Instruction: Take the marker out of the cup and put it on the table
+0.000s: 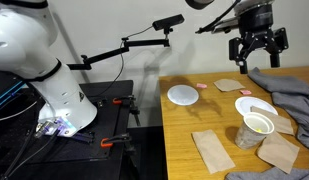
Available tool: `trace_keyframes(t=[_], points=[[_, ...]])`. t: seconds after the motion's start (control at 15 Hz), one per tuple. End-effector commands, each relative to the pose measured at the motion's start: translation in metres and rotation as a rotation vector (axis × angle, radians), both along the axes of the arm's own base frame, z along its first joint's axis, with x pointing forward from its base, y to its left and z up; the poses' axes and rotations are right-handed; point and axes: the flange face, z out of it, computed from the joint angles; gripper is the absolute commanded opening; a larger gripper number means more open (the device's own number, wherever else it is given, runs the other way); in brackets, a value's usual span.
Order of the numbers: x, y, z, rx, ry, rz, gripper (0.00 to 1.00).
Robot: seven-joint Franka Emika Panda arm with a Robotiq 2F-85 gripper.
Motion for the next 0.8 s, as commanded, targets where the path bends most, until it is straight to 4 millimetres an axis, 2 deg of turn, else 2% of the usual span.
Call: trace_keyframes(t=[0.0,0.73], points=[[0.005,-0.005,-0.004,0.012,-0.025,-0.072,1.0],[0.02,-0.043,-0.052,0.085,0.021,-0.173,1.0]])
